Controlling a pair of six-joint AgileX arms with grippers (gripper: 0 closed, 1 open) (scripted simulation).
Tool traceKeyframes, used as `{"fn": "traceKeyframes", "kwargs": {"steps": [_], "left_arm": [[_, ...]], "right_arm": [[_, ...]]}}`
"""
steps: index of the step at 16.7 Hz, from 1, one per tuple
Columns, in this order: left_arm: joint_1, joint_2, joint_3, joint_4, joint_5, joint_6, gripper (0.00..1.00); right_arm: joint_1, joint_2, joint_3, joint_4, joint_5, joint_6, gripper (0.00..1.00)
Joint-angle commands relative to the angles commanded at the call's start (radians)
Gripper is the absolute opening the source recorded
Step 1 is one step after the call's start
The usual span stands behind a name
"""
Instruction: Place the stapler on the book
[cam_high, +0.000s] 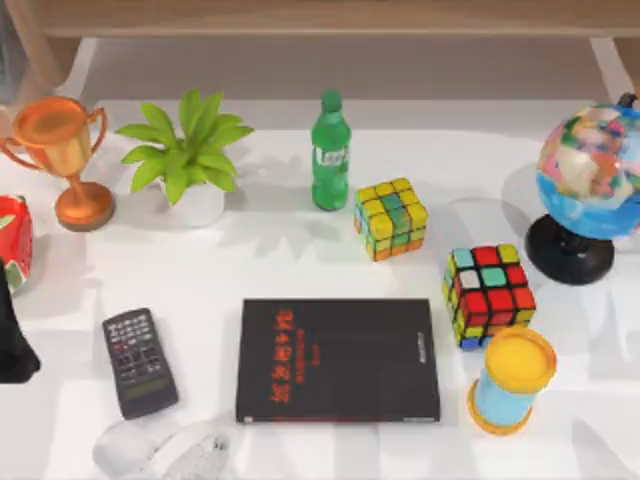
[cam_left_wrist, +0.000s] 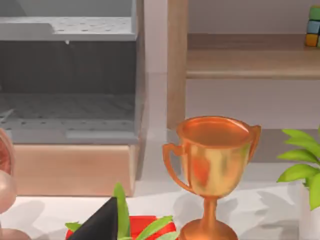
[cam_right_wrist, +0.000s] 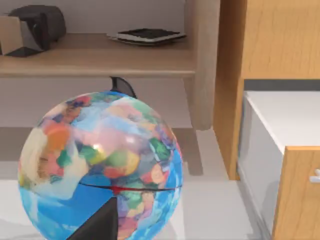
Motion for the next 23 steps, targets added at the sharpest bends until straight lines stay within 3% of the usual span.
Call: {"fn": "traceKeyframes", "kwargs": {"steps": [5,9,23], "left_arm": [[0.000,0.000,0.000,0.000,0.000,0.000,1.00],[0.000,0.000,0.000,0.000,0.000,0.000,1.00],[0.000,0.000,0.000,0.000,0.000,0.000,1.00]], "right_arm": [[-0.006,0.058,0.056,-0.039,-0.004,-0.003,1.00],[-0.034,0.281,0.272,-0.180,-0.011,-0.017,1.00],[-0.246,1.832,1.748,-1.028,-0.020,-0.122,1.00]]}}
